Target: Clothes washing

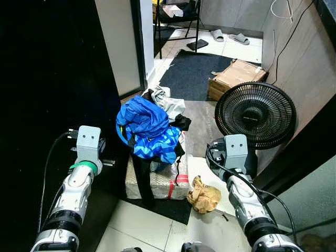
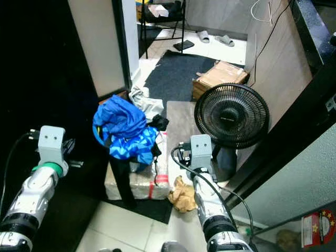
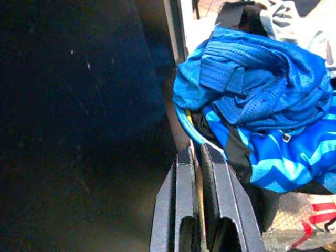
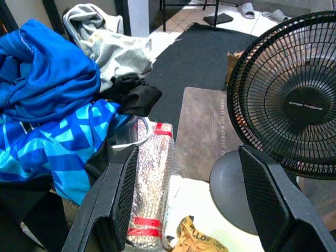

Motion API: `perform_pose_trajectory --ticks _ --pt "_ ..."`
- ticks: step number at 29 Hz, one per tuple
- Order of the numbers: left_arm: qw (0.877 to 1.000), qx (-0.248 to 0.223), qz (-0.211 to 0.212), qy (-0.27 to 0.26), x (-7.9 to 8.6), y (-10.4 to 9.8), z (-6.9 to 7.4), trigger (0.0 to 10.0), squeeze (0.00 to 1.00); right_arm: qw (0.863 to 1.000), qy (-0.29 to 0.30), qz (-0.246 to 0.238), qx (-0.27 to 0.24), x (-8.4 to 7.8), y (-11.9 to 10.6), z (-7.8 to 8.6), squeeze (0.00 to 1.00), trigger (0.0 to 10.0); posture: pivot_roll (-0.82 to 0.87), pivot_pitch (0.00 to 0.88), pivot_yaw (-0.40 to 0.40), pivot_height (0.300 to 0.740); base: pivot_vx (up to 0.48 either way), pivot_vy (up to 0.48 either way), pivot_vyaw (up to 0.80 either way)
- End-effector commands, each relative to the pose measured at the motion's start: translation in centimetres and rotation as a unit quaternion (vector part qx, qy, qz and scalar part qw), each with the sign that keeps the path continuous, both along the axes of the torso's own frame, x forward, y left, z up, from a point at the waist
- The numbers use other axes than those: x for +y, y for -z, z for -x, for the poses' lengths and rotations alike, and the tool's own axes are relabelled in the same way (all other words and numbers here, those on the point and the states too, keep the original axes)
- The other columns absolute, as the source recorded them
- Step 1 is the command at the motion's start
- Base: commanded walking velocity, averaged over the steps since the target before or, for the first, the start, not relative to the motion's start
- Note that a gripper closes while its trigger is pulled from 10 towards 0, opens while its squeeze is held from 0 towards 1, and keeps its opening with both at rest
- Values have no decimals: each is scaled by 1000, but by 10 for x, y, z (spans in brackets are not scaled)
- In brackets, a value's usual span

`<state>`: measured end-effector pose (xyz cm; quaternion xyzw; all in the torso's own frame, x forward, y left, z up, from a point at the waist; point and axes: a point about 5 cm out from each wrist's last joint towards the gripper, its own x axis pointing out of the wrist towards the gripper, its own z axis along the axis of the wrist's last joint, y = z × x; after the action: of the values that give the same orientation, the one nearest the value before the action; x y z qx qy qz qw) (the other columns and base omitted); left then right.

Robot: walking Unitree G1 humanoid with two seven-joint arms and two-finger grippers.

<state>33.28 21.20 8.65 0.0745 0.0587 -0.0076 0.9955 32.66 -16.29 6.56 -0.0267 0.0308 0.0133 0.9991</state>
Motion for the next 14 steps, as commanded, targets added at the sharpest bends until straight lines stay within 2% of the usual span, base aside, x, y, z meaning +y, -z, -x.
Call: perform_pose_trajectory --ticks 1,14 --pt "1000 11 -2 5 -1 6 2 10000 0 1000 9 -6 9 -2 5 4 0 10000 -116 33 94 740 0 0 0" --pt "1000 12 -4 -5 5 6 3 10000 0 1000 11 -8 8 -1 5 5 0 10000 -114 50 98 740 0 0 0"
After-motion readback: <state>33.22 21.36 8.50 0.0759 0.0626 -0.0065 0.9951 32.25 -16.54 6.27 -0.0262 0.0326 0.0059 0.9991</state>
